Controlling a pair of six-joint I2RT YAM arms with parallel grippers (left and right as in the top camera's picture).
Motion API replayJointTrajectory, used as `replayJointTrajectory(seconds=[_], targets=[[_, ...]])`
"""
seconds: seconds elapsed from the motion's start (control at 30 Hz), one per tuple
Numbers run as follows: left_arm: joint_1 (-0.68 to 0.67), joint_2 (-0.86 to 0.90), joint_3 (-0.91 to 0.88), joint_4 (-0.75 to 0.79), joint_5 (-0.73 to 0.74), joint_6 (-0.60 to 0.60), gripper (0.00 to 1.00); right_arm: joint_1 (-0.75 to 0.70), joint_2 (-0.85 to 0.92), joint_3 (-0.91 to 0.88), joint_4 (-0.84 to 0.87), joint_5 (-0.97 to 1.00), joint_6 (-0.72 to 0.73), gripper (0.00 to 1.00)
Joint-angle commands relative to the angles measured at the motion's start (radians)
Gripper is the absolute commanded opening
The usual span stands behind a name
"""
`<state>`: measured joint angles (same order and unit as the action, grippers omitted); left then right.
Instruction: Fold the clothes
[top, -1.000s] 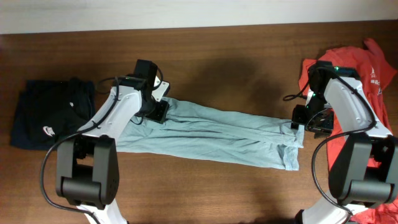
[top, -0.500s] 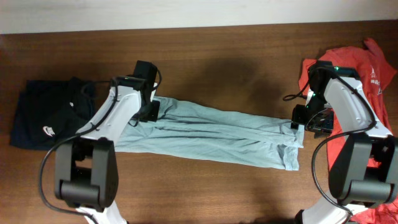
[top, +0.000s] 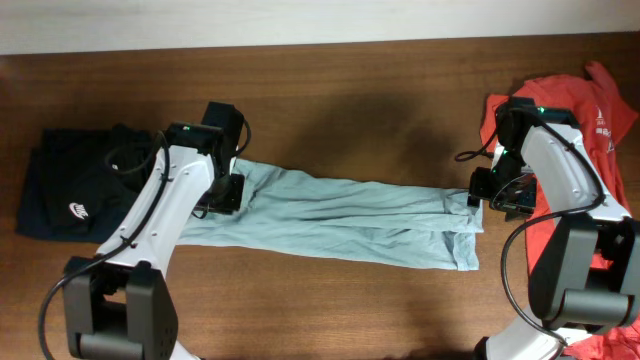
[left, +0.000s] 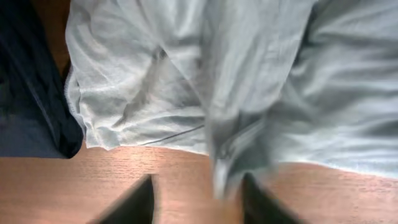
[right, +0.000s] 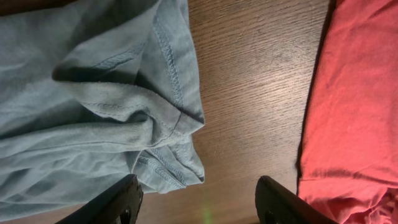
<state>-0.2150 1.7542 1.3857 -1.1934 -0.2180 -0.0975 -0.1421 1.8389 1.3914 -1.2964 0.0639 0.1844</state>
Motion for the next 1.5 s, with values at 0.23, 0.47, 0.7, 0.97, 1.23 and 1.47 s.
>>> replayJointTrajectory(seconds=[0.23, 0.47, 0.7, 0.97, 1.23, 1.47], targets=[[-0.001, 0.018, 0.005, 0.308, 0.165, 0.189, 0.49, 0.005, -0.028, 0.015, 0.003, 0.011, 0.008, 0.64], [-0.012, 0.184, 0.005, 0.331, 0.181, 0.204, 0.47, 0.005, -0.028, 0.015, 0.001, 0.011, 0.008, 0.64], [-0.016, 0.249, 0.005, 0.356, 0.181, 0.204, 0.47, 0.005, -0.028, 0.015, 0.002, 0.011, 0.008, 0.64], [-0.016, 0.248, 0.007, 0.367, 0.149, 0.204, 0.0, 0.005, -0.028, 0.015, 0.002, 0.011, 0.008, 0.64], [-0.016, 0.179, 0.152, 0.163, -0.016, 0.138, 0.01, 0.005, -0.028, 0.015, 0.002, 0.011, 0.008, 0.64], [-0.016, 0.104, 0.203, -0.019, -0.094, 0.112, 0.01, 0.005, -0.028, 0.015, 0.002, 0.011, 0.008, 0.64]])
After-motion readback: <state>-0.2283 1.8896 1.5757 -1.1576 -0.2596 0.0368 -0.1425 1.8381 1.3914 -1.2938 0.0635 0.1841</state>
